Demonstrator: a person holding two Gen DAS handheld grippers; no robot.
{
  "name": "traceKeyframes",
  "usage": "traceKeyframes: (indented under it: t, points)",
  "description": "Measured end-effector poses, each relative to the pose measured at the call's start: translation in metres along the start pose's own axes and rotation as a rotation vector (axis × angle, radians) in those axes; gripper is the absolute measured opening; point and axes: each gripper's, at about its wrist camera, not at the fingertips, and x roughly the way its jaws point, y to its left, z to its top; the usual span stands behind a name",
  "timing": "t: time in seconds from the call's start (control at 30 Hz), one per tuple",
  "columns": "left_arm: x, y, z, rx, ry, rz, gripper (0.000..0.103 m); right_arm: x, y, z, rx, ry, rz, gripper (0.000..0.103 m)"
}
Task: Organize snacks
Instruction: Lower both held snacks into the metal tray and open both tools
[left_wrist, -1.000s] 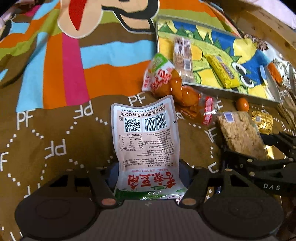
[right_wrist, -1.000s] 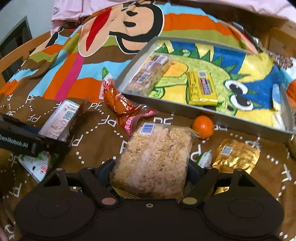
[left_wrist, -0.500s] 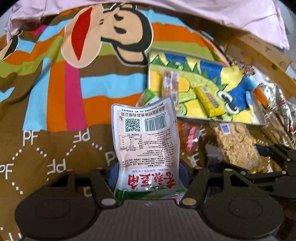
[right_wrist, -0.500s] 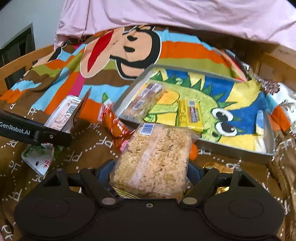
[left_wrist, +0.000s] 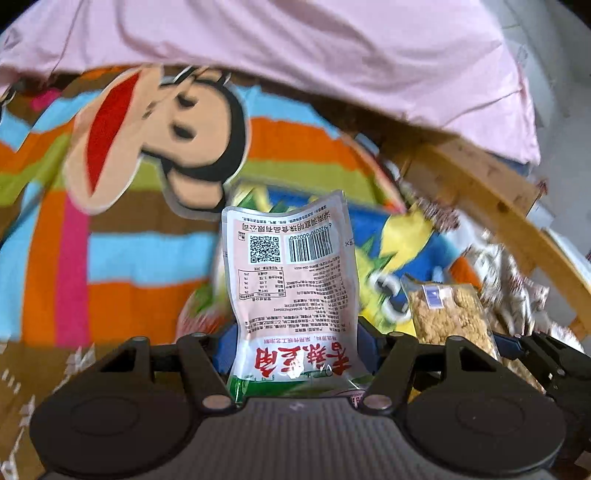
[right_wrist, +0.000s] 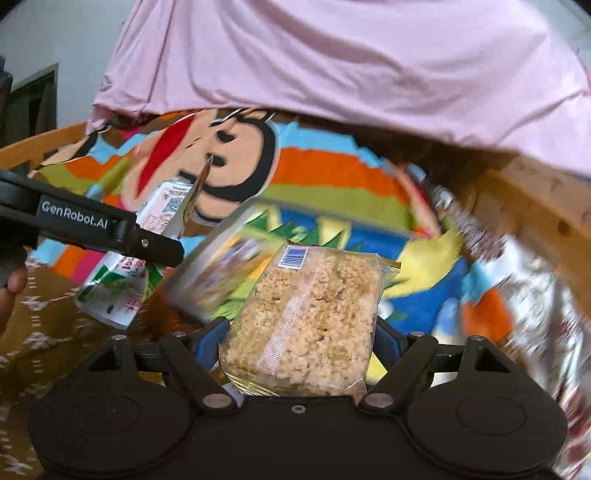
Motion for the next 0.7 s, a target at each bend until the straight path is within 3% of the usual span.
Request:
traceKeyframes:
  t: [0.33, 0.47, 0.7]
  points:
    - [0.066, -0.017, 0.03, 0.005, -0.077, -0.013, 0.068, 0.051, -0.052, 0.001, 0.123, -0.065, -0.148, 0.082]
    - [0.09, -0.019, 0.032, 0.0, -0.085, -0.018, 0.068, 0.077, -0.061, -0.001, 0.155, -0.022, -0.168, 0.082]
    - [0.113, -0.022, 0.022, 0.044, -0.07, -0.03, 0.068, 0.109, -0.052, -0.005, 0.097, 0.032, -0.199, 0.082]
